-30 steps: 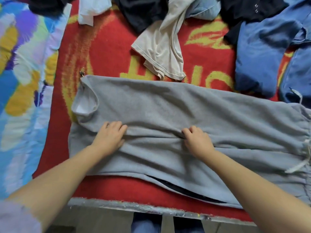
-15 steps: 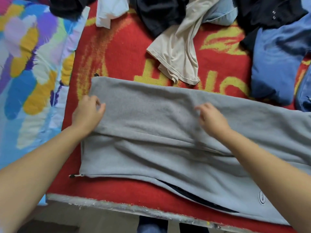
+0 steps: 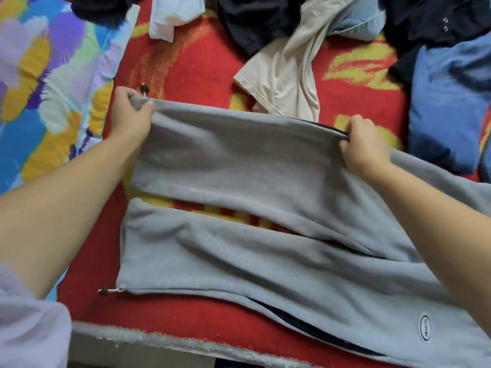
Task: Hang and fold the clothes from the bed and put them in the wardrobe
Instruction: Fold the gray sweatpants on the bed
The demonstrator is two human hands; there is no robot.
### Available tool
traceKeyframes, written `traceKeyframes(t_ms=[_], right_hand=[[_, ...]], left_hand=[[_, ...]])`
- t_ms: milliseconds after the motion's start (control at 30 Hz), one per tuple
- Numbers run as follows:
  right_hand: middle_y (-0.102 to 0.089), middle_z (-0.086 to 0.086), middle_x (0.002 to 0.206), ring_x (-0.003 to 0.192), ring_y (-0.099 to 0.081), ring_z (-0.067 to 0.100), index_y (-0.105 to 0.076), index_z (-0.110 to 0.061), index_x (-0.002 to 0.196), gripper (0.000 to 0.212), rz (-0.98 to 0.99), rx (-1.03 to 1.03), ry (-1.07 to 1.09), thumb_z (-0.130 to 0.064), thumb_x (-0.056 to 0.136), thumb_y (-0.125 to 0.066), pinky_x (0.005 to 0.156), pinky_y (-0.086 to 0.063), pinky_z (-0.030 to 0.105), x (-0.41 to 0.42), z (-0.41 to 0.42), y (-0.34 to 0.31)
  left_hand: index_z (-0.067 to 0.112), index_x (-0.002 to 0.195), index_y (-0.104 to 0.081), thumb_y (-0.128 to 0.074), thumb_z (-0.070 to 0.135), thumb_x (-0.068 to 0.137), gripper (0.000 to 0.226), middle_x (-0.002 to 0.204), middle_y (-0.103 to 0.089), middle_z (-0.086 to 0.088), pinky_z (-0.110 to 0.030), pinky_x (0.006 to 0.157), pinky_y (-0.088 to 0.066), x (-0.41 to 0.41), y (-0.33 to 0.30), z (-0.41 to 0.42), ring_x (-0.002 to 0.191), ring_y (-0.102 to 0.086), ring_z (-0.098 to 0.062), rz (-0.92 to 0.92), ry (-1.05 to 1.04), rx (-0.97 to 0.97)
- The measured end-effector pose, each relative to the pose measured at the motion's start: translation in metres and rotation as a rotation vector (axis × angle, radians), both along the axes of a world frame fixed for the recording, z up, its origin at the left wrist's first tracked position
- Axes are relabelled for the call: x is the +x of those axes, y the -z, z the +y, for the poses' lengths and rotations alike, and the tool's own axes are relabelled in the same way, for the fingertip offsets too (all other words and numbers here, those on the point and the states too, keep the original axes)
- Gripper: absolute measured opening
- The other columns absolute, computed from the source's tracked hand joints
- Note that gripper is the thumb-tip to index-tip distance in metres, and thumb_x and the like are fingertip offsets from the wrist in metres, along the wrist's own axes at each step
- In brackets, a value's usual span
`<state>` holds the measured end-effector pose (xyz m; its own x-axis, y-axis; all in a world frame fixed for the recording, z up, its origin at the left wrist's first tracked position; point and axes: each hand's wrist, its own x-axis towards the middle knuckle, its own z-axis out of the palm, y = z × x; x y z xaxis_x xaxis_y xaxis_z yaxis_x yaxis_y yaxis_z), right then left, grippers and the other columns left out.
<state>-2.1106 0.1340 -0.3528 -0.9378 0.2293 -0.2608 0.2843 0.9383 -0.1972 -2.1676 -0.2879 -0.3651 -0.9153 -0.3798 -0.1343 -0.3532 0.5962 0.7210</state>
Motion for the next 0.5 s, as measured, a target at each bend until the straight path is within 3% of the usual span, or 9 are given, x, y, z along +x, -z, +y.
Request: traceKeyframes(t_ms=[67, 133, 167, 233, 300, 367, 433, 500], right_hand=[[-0.041, 0.024, 0.135, 0.119, -0.047, 0.041, -0.041, -0.007, 0.136, 0.049, -0.1, -0.136, -0.047, -0.013, 0.09, -0.056, 0.097, -0.041, 0.047, 0.007, -0.005, 0.0], [-0.023, 0.017, 0.154, 0.13, -0.042, 0.036, -0.025, -0.014, 0.15, 0.068, -0.222, -0.2, -0.129, -0.015, 0.091, -0.058, 0.105, -0.038, 0.043, 0.024, -0.021, 0.004], [-0.021, 0.014, 0.155, 0.128, -0.044, 0.035, -0.024, -0.015, 0.15, 0.068, -0.219, -0.212, -0.159, -0.016, 0.091, -0.058, 0.102, -0.04, 0.043, 0.036, -0.032, 0.005], [-0.037, 0.017, 0.143, 0.114, -0.053, 0.037, -0.042, -0.009, 0.14, 0.053, -0.117, -0.238, -0.239, -0.013, 0.089, -0.059, 0.089, -0.047, 0.043, 0.068, -0.055, 0.004], [-0.053, 0.018, 0.117, 0.097, -0.058, 0.038, -0.058, -0.006, 0.119, 0.035, -0.016, -0.232, -0.378, -0.01, 0.085, -0.064, 0.076, -0.049, 0.043, 0.106, -0.073, 0.004], [-0.057, 0.015, 0.106, 0.094, -0.057, 0.037, -0.061, -0.008, 0.114, 0.03, -0.057, -0.197, -0.515, -0.016, 0.085, -0.066, 0.073, -0.047, 0.041, 0.14, -0.087, 0.01], [-0.056, 0.008, 0.108, 0.1, -0.053, 0.031, -0.056, -0.015, 0.121, 0.031, -0.213, -0.135, -0.54, -0.024, 0.091, -0.057, 0.076, -0.04, 0.037, 0.161, -0.096, 0.019], [-0.055, 0.005, 0.109, 0.102, -0.051, 0.028, -0.052, -0.017, 0.116, 0.022, -0.278, -0.046, -0.493, -0.024, 0.095, -0.047, 0.074, -0.032, 0.035, 0.165, -0.102, 0.026]], left_hand=[[0.013, 0.12, -0.047, -0.061, 0.016, 0.088, 0.035, 0.098, -0.05, 0.004, -0.023, 0.087, -0.039, 0.006, 0.005, -0.009, 0.095, -0.047, -0.013, -0.068, 0.02, 0.059], [0.004, 0.139, -0.033, -0.067, 0.028, 0.087, 0.066, 0.121, -0.052, -0.005, -0.029, 0.101, -0.04, 0.022, 0.016, -0.014, 0.109, -0.051, -0.018, -0.275, -0.022, 0.068], [0.002, 0.14, -0.033, -0.069, 0.035, 0.085, 0.074, 0.131, -0.051, -0.011, -0.035, 0.106, -0.038, 0.034, 0.023, -0.017, 0.118, -0.051, -0.025, -0.375, -0.041, 0.006], [-0.003, 0.136, -0.037, -0.07, 0.044, 0.082, 0.079, 0.138, -0.046, -0.023, -0.046, 0.107, -0.036, 0.065, 0.031, -0.016, 0.127, -0.045, -0.038, -0.503, -0.047, -0.186], [-0.004, 0.133, -0.042, -0.066, 0.048, 0.083, 0.076, 0.137, -0.043, -0.029, -0.049, 0.105, -0.037, 0.096, 0.033, -0.012, 0.126, -0.042, -0.044, -0.595, -0.029, -0.309], [-0.004, 0.123, -0.054, -0.062, 0.043, 0.089, 0.058, 0.128, -0.048, -0.032, -0.049, 0.099, -0.041, 0.118, 0.034, -0.013, 0.119, -0.047, -0.046, -0.6, 0.055, -0.367], [-0.006, 0.109, -0.062, -0.061, 0.031, 0.091, 0.041, 0.115, -0.057, -0.031, -0.043, 0.089, -0.044, 0.128, 0.033, -0.026, 0.108, -0.055, -0.043, -0.445, 0.085, -0.279], [0.002, 0.095, -0.067, -0.063, 0.025, 0.091, 0.023, 0.096, -0.067, -0.021, -0.035, 0.074, -0.046, 0.131, 0.029, -0.047, 0.091, -0.062, -0.029, -0.313, -0.015, -0.033]])
